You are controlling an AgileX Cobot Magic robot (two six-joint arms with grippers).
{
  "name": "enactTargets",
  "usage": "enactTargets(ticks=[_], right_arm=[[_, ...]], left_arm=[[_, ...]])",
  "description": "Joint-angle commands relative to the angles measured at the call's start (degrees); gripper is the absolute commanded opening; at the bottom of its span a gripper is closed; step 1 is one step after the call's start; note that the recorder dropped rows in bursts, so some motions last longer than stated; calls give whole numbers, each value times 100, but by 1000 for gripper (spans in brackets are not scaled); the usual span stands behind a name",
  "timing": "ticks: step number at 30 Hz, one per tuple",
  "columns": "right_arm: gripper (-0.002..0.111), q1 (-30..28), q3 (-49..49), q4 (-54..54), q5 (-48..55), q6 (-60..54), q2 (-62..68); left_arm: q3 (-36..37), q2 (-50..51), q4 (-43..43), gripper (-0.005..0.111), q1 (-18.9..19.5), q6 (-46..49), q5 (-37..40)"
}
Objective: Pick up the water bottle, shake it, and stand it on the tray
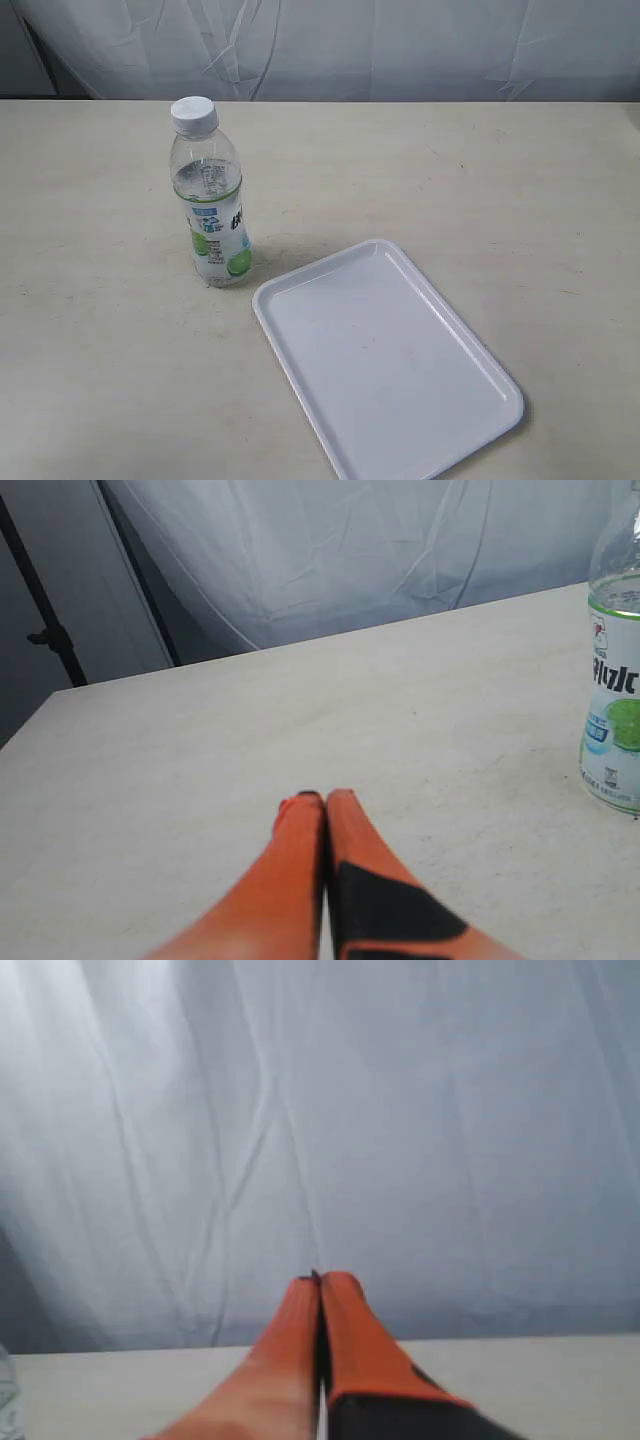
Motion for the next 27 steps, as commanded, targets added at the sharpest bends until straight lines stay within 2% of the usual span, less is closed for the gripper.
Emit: enactTargets(ticks=[1, 5, 7, 11, 16, 27], right_arm=[[-1, -33, 9, 572, -1269, 12, -29], [-1, -33, 9, 1759, -2577, 1594, -29], [-1, -33, 9, 2036, -3188, 1618, -29], [-1, -33, -440, 2686, -5138, 1618, -29], [-1, -33, -854, 2556, -5735, 1618, -29], [-1, -33, -854, 2402, -5735, 2085, -29]], left_arm=[[21, -26, -14, 0, -2, -15, -59], [21, -26, -14, 0, -2, -15, -59], [21, -26, -14, 0, -2, -15, -59], [21, -26, -14, 0, -2, -15, -59], [21, -26, -14, 0, -2, -15, -59], [21, -26, -14, 0, -2, -15, -59]])
